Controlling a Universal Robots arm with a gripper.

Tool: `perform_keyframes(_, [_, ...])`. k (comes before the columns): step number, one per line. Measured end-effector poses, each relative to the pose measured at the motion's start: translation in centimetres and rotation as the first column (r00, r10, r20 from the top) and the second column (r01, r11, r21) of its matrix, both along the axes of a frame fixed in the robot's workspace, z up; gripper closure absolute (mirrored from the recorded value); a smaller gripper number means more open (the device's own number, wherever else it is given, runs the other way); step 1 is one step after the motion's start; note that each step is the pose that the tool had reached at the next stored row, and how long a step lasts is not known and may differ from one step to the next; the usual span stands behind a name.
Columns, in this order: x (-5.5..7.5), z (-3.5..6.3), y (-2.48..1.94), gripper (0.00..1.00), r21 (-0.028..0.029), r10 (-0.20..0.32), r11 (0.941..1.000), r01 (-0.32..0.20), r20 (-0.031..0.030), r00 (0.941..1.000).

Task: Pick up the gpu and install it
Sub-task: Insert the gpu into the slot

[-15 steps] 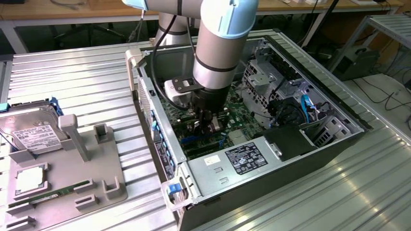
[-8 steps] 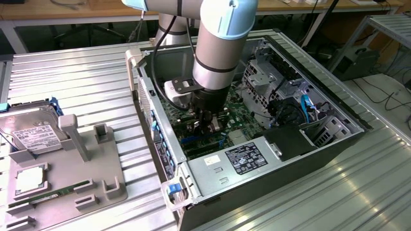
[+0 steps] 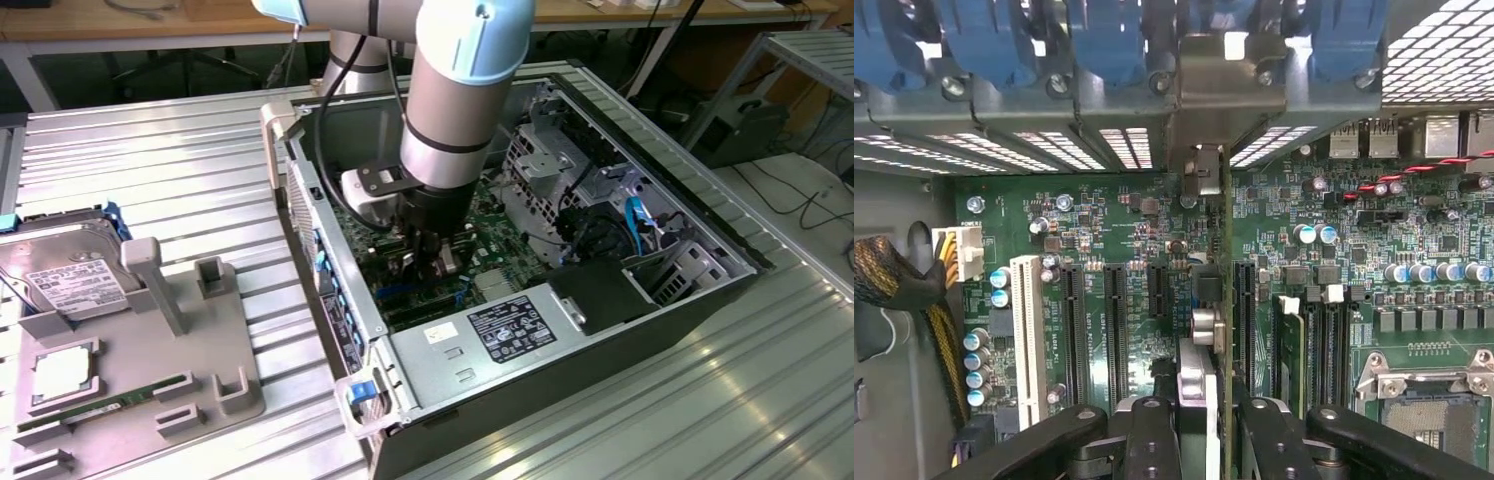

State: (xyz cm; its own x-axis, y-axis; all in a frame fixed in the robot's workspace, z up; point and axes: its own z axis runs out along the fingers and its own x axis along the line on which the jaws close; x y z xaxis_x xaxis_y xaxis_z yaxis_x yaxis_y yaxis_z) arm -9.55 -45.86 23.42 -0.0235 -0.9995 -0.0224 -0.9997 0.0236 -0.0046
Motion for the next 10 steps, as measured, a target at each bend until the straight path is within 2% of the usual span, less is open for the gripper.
perform_keyframes(10, [0.0,-0.23,0.0,0.71,0.0001,0.0,1.0,0.0,-0.002,1.0])
